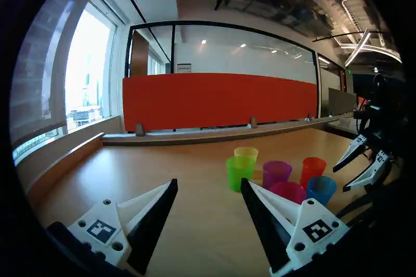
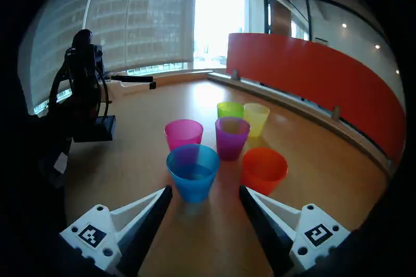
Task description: Pour water
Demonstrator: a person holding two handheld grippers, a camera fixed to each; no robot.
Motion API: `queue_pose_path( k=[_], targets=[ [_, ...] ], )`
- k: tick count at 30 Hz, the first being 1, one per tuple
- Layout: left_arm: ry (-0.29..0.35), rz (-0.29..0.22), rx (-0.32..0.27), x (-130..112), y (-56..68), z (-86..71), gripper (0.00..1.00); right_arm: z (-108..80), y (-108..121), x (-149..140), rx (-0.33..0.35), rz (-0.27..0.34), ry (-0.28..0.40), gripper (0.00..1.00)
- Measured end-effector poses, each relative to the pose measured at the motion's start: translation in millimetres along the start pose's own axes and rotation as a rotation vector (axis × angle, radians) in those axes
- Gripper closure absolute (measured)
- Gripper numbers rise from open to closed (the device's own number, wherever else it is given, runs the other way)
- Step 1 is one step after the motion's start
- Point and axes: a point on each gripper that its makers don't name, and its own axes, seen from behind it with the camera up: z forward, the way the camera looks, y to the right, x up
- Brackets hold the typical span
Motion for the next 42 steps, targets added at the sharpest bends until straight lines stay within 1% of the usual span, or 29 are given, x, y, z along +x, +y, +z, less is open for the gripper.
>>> queue_pose_path(
  k=[5, 9, 17, 26, 32, 42],
  targets=[
    [-0.002, 0.002, 0.001, -2.3, -0.6, 0.5, 0.11, 10.7, -6.7, -2.9, 0.037, -0.023, -0.033, 0.00],
    [-0.002, -0.002, 0.000, -2.8, -1.0, 1.0, 0.11, 19.4, -9.7, -3.0, 0.053, -0.038, -0.048, 0.00],
    [0.005, -0.001, 0.002, 2.5, -2.8, -0.6, 0.11, 34.4, -14.9, -0.2, 0.080, -0.047, -0.058, 0.00],
    [0.005, -0.008, 0.001, -0.6, -4.3, 0.3, 0.10, 44.9, -14.8, 2.6, 0.078, -0.052, -0.059, 0.00],
    [0.003, -0.011, 0.000, -2.3, -3.9, 0.8, 0.11, 49.3, -14.1, 3.0, 0.079, -0.043, -0.061, 0.00],
    [0.005, -0.010, -0.004, 1.8, -2.6, 1.1, 0.11, 55.7, -12.4, 4.6, 0.072, -0.041, -0.077, 0.00]
  ],
)
